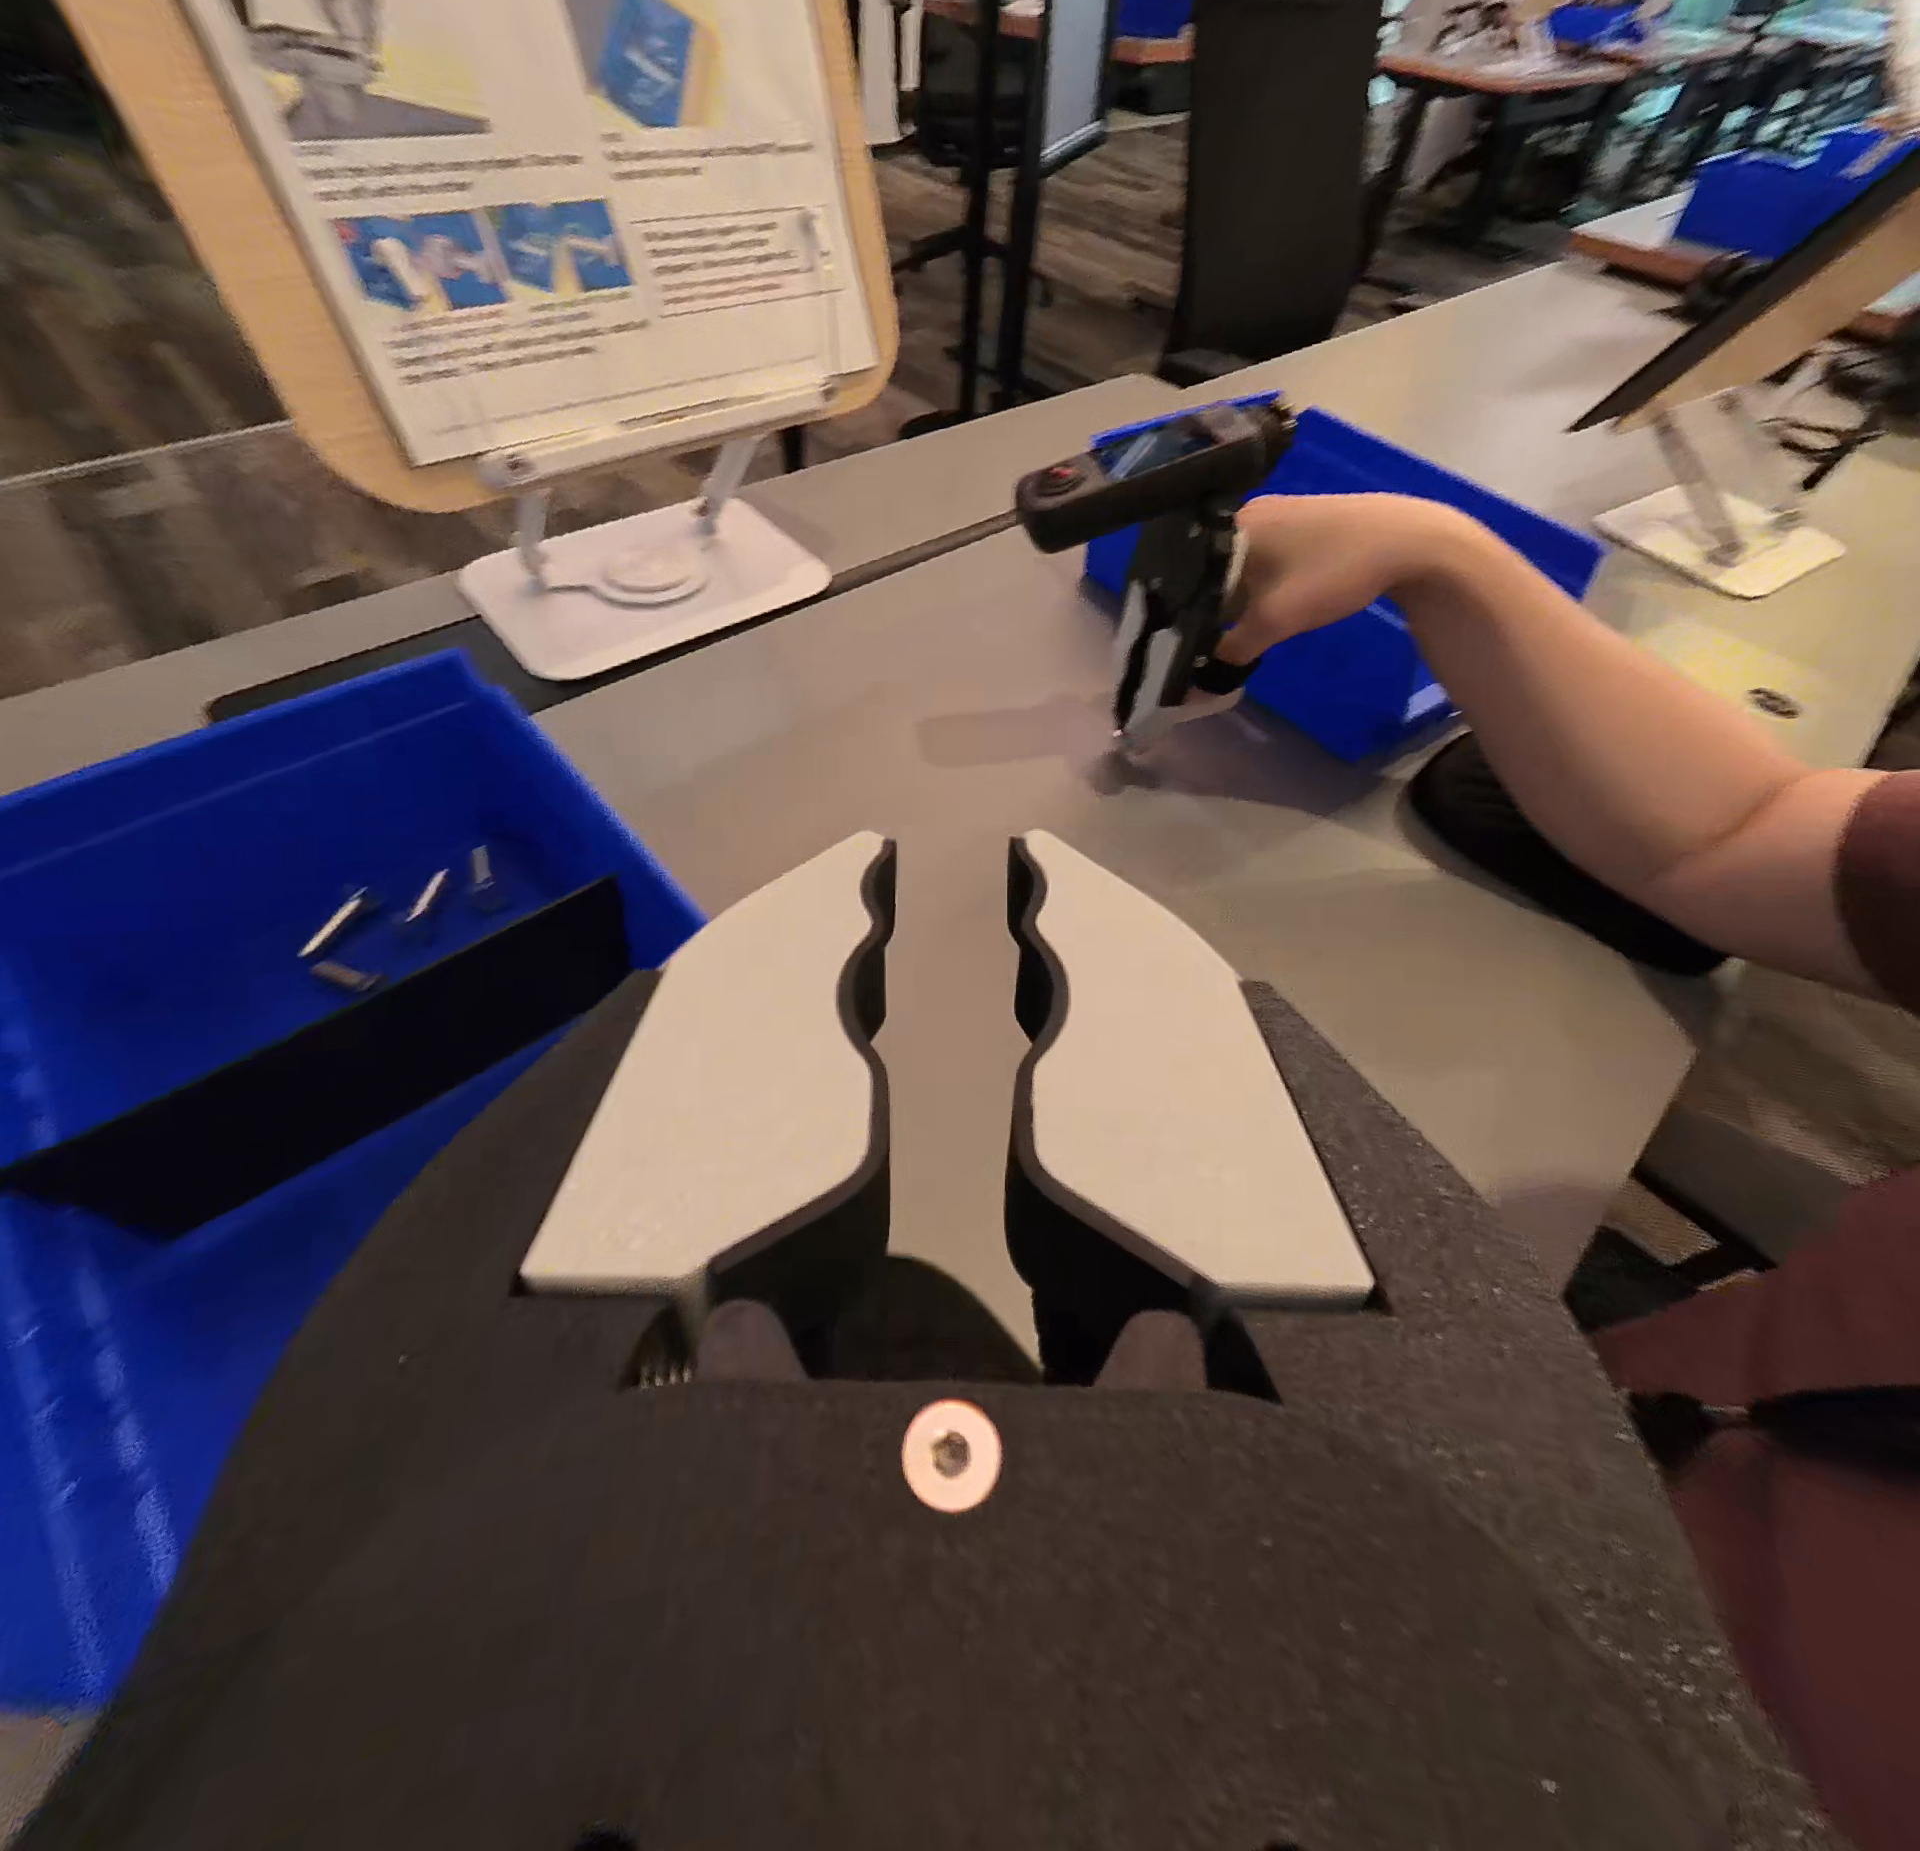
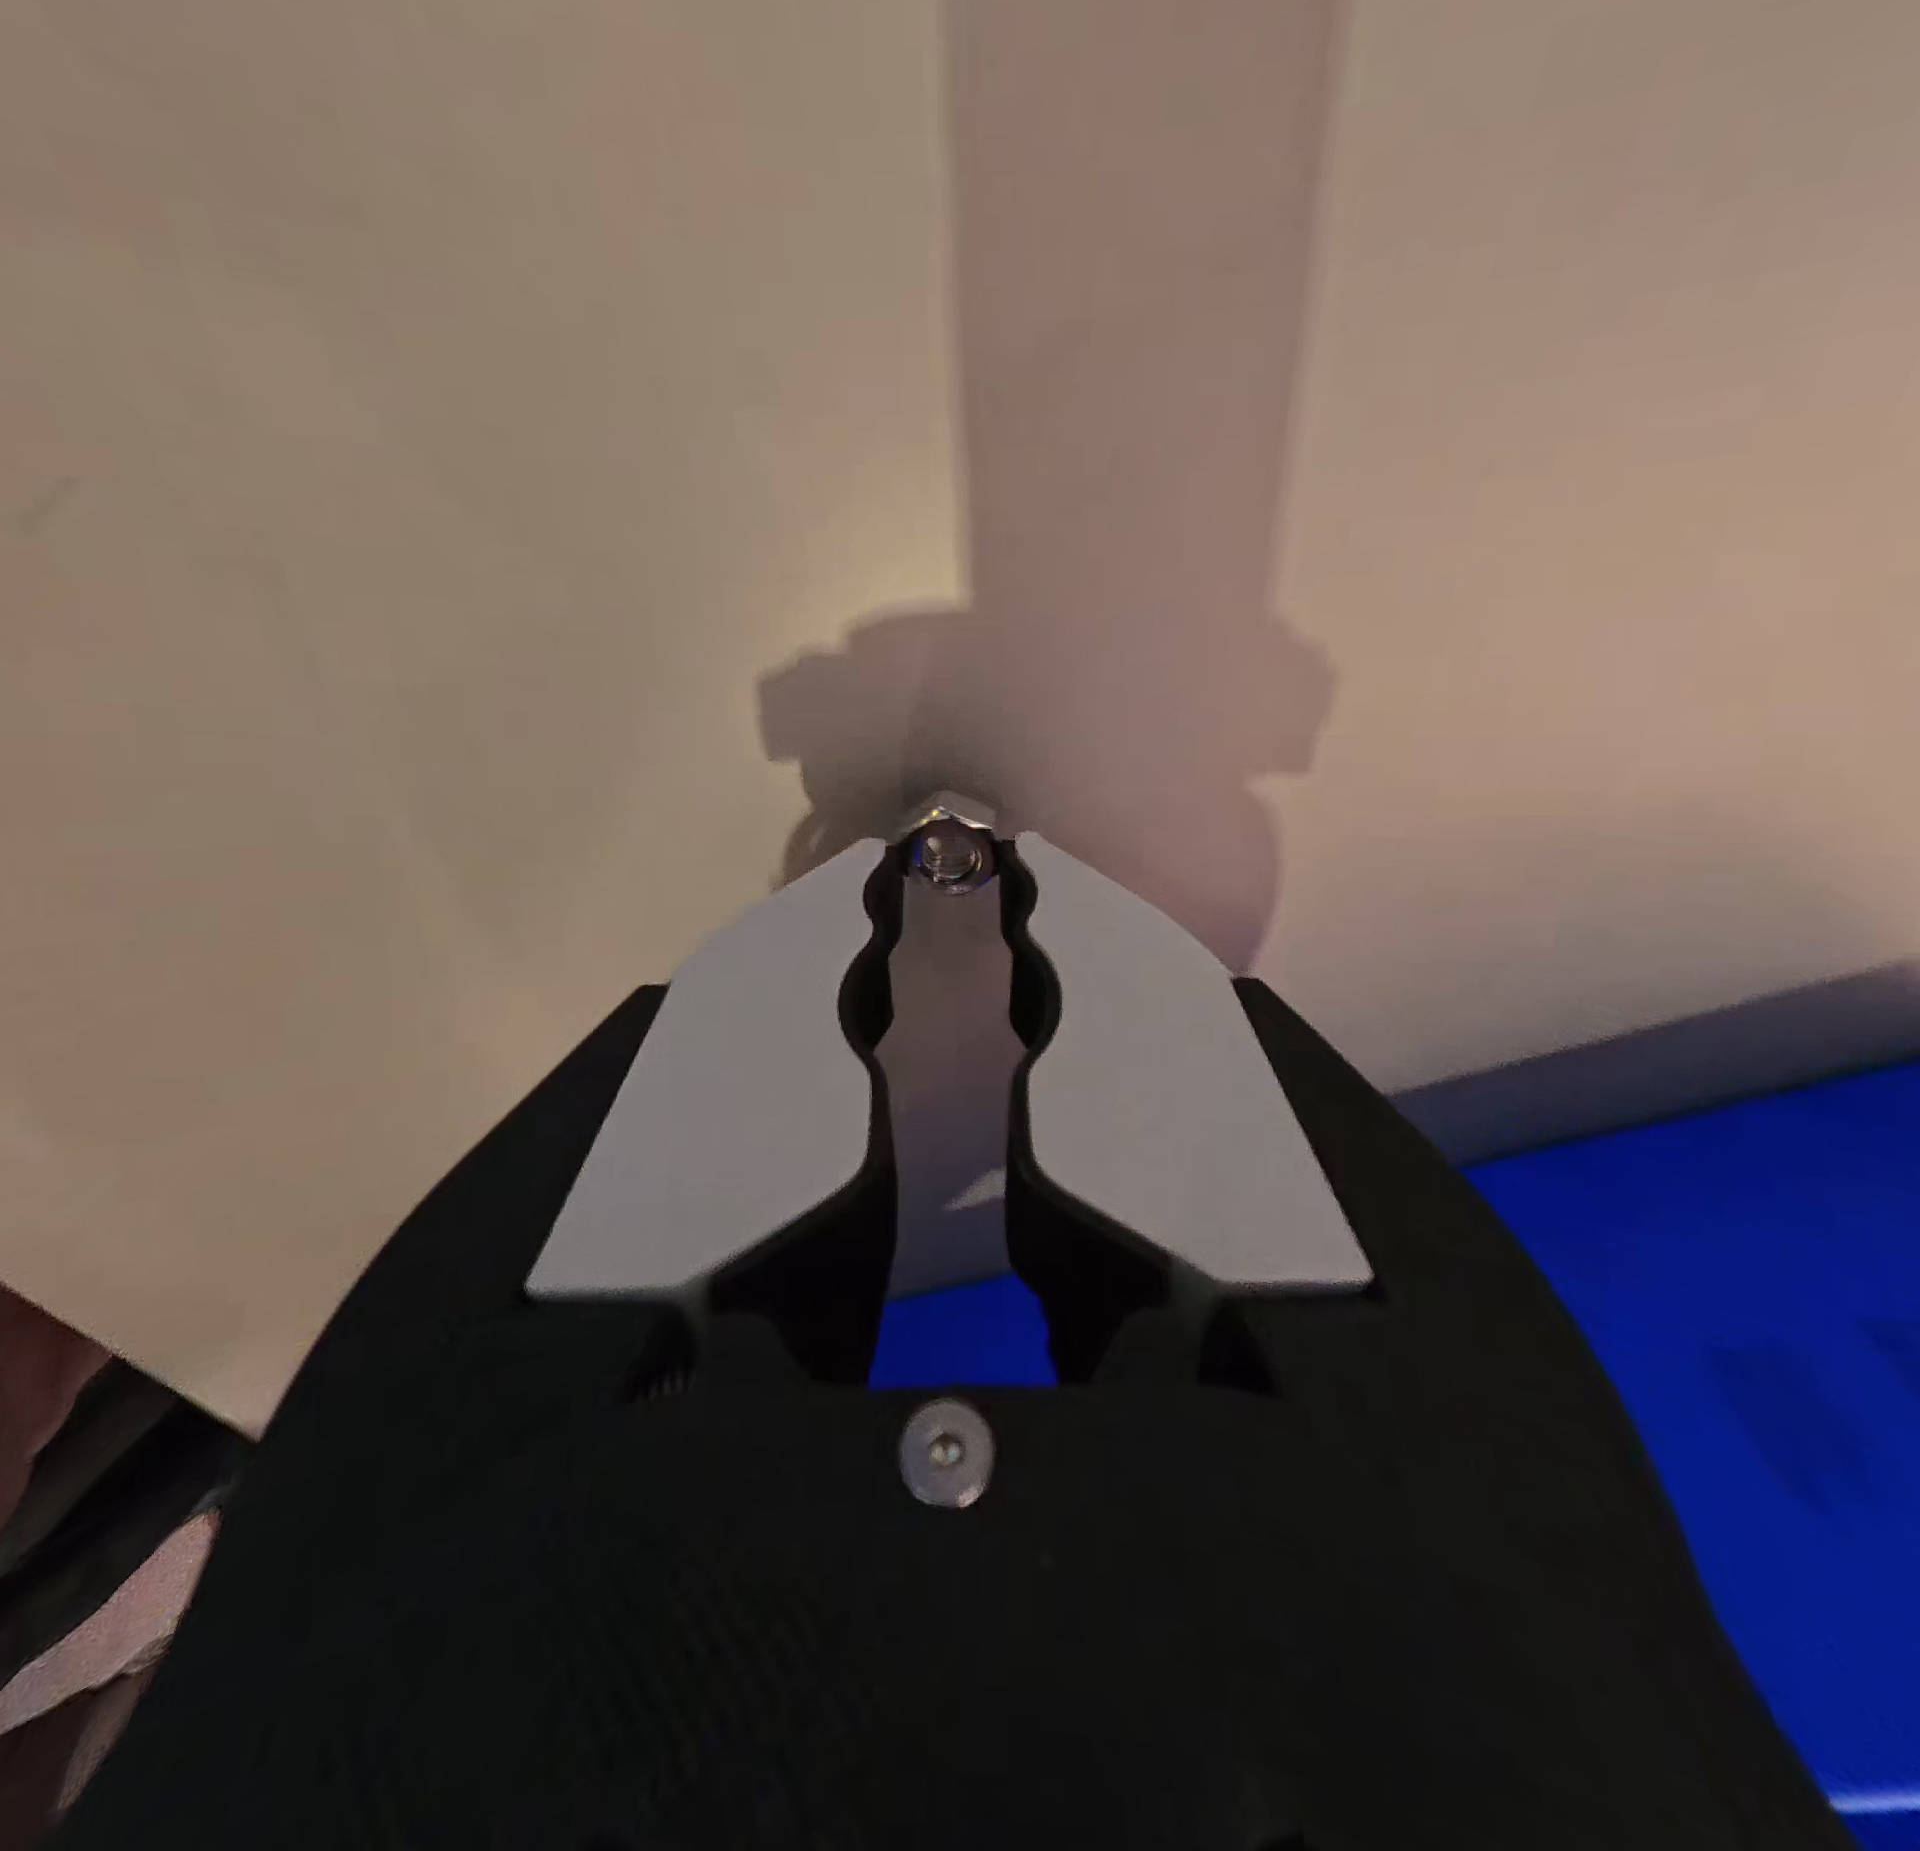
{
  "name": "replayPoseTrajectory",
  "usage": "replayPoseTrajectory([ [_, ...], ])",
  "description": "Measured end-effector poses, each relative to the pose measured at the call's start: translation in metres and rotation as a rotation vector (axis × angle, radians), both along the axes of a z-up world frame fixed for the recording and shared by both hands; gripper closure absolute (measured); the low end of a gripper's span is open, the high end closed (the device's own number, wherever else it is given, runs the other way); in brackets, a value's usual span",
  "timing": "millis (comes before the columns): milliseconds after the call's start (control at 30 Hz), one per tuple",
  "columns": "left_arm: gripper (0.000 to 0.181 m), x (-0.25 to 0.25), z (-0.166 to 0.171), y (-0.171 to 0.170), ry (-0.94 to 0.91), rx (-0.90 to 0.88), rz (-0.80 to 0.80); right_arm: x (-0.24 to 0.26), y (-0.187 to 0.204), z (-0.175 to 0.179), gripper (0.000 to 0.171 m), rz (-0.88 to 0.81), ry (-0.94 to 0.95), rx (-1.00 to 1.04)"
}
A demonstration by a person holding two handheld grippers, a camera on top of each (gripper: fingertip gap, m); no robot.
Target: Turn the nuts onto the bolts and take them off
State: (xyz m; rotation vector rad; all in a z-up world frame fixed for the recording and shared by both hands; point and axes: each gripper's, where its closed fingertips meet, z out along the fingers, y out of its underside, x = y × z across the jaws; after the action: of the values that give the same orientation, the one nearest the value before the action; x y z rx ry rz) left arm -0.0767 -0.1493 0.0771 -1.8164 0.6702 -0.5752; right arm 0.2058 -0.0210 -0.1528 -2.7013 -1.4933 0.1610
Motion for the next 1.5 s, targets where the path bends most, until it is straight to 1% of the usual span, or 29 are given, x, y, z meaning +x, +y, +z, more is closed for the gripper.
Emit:
replayPoseTrajectory([
  [167, 0.161, -0.037, -0.016, 0.006, 0.057, -0.048, 0.147, 0.001, 0.001, -0.005, 0.153, 0.0, -0.009, -0.008],
  [400, 0.163, -0.047, -0.026, 0.004, 0.054, -0.065, 0.176, 0.0, 0.001, -0.005, 0.153, 0.009, -0.01, 0.005],
  [533, 0.163, -0.055, -0.029, 0.014, 0.06, -0.078, 0.187, 0.001, 0.001, -0.009, 0.153, 0.003, -0.02, -0.008],
  [600, 0.162, -0.064, -0.032, 0.028, 0.087, -0.096, 0.193, 0.001, 0.001, -0.009, 0.152, 0.005, -0.02, -0.004],
  [667, 0.162, -0.07, -0.038, 0.049, 0.146, -0.143, 0.181, 0.003, 0.004, -0.008, 0.148, 0.012, -0.037, 0.019],
  [767, 0.161, -0.078, -0.052, 0.092, 0.311, -0.193, 0.154, 0.004, 0.005, 0.002, 0.144, 0.019, -0.028, 0.049],
  [867, 0.161, -0.07, -0.076, 0.137, 0.446, -0.272, 0.073, -0.001, 0.01, 0.023, 0.143, 0.01, 0.033, 0.117],
  [967, 0.162, -0.07, -0.108, 0.186, 0.529, -0.357, 0.047, -0.004, 0.012, 0.047, 0.143, 0.011, 0.105, 0.188],
  [1033, 0.162, -0.072, -0.132, 0.208, 0.57, -0.47, 0.033, -0.003, 0.013, 0.057, 0.143, 0.003, 0.131, 0.217],
  [1100, 0.162, -0.075, -0.151, 0.228, 0.62, -0.529, 0.039, -0.001, 0.013, 0.063, 0.143, -0.002, 0.139, 0.232],
  [1200, 0.161, -0.081, -0.176, 0.245, 0.733, -0.575, 0.023, 0.003, 0.014, 0.066, 0.143, -0.012, 0.143, 0.235],
  [1300, 0.16, -0.086, -0.194, 0.253, 0.818, -0.614, 0.008, 0.006, 0.019, 0.066, 0.143, -0.025, 0.146, 0.245],
  [1400, 0.16, -0.085, -0.203, 0.255, 0.845, -0.649, -0.01, 0.008, 0.02, 0.066, 0.143, -0.034, 0.146, 0.246],
  [1500, 0.16, -0.081, -0.208, 0.257, 0.831, -0.643, -0.028, 0.009, 0.021, 0.067, 0.143, -0.036, 0.15, 0.246],
])
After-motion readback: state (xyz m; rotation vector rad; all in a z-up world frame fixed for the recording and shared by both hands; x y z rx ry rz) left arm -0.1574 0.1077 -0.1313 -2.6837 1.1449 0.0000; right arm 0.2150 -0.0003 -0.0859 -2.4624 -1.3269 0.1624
